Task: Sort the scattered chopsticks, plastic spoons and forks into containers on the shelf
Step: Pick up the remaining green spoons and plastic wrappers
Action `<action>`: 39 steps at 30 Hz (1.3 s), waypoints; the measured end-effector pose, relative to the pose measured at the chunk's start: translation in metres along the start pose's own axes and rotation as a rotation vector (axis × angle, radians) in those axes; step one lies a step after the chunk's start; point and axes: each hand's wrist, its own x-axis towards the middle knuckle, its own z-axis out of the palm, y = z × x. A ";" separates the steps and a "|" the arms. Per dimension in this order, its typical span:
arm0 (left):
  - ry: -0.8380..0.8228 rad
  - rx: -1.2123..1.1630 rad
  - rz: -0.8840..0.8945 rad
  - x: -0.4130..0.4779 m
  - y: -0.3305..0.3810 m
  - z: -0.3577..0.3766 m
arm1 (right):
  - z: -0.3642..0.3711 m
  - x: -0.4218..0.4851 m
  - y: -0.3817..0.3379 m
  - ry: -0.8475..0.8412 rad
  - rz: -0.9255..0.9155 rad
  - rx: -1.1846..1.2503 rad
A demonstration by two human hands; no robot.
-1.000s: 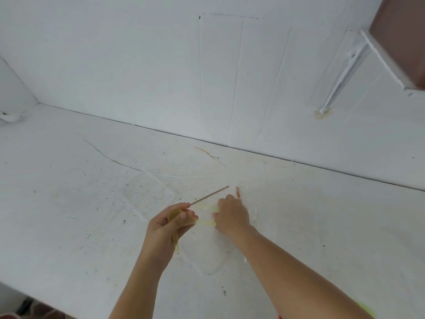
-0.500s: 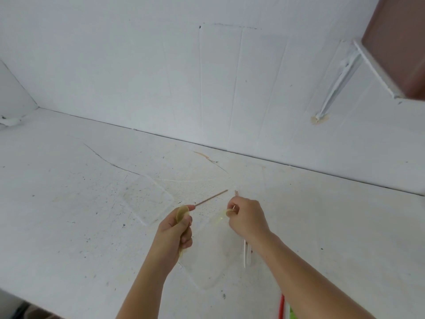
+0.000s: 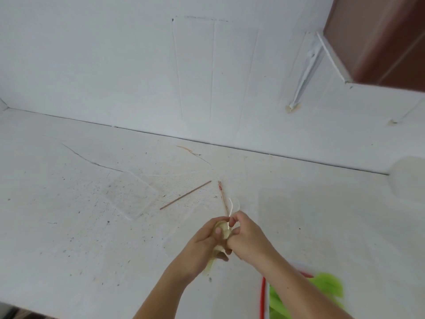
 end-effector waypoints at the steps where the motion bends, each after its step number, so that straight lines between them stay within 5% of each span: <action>1: -0.004 -0.001 -0.016 0.001 0.000 0.003 | 0.000 0.001 0.002 0.003 0.038 0.050; 13: -0.073 -0.162 -0.137 0.030 0.016 0.005 | -0.025 0.017 0.004 0.246 -0.344 0.011; 22: -0.164 -0.107 -0.226 0.026 0.020 0.008 | -0.035 0.013 0.014 0.337 -0.410 -0.076; 27: -0.216 -0.069 -0.362 0.031 0.024 0.018 | -0.041 -0.007 0.032 0.178 -0.295 -0.016; 32: -0.159 0.351 -0.136 0.043 0.029 0.062 | -0.090 -0.036 0.062 0.539 -0.203 0.142; 39: -0.322 0.725 0.047 0.058 0.028 0.212 | -0.194 -0.149 0.148 0.580 -0.019 0.306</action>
